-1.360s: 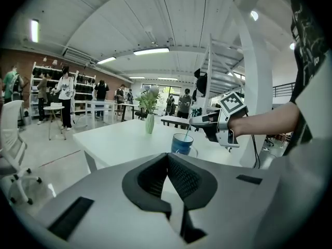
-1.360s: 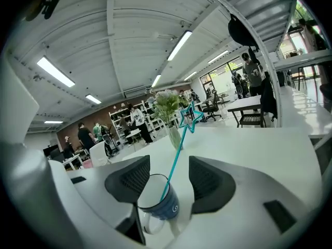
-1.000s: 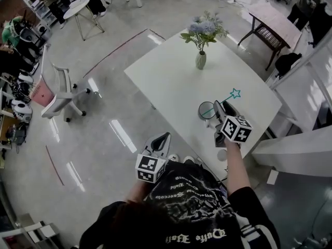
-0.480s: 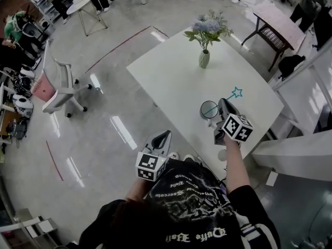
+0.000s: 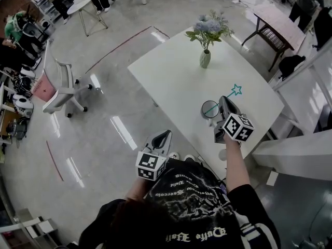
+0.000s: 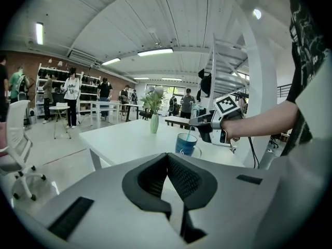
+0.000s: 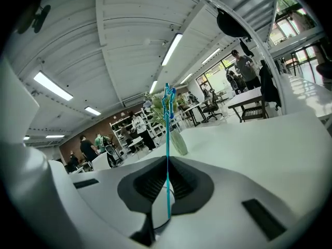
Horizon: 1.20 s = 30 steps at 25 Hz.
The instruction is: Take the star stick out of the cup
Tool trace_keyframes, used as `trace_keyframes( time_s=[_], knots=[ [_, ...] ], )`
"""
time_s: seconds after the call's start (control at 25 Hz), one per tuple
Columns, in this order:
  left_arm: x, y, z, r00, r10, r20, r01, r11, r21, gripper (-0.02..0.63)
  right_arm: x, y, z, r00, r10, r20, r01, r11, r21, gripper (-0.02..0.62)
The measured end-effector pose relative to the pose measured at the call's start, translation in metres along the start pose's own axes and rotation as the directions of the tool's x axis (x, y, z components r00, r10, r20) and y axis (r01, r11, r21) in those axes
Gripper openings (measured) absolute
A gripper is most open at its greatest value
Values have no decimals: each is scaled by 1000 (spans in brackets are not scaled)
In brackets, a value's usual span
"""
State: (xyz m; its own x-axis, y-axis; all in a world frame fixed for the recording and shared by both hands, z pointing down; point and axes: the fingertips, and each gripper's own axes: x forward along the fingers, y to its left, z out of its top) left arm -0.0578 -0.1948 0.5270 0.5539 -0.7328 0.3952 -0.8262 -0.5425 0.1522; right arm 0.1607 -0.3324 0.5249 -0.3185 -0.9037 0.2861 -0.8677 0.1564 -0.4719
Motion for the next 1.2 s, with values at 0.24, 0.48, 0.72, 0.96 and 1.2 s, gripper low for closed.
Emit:
trace_keyframes(
  time_s=[0.24,0.48,0.72,0.96,1.2],
  knots=[
    [4,-6,-4,1000,-29,1,29,1000,-1,20,-14,13,16,999,26,41,-22,996,-89,17],
    [9,-16,-2,997,-78,-5,78,997,4,20,-39,27,46,992,45,117,-29,990,-139,17],
    [16,-28,-3,992,-126,-9,126,992,12,20,-72,38,82,970,76,231,-34,983,-180,17],
    [22,-42,-1,985,-173,-14,174,984,28,20,-107,53,104,951,87,296,15,946,-323,17],
    [31,-53,-2,976,-216,-8,216,975,51,20,-134,54,104,954,57,296,73,909,-411,17]
  ],
)
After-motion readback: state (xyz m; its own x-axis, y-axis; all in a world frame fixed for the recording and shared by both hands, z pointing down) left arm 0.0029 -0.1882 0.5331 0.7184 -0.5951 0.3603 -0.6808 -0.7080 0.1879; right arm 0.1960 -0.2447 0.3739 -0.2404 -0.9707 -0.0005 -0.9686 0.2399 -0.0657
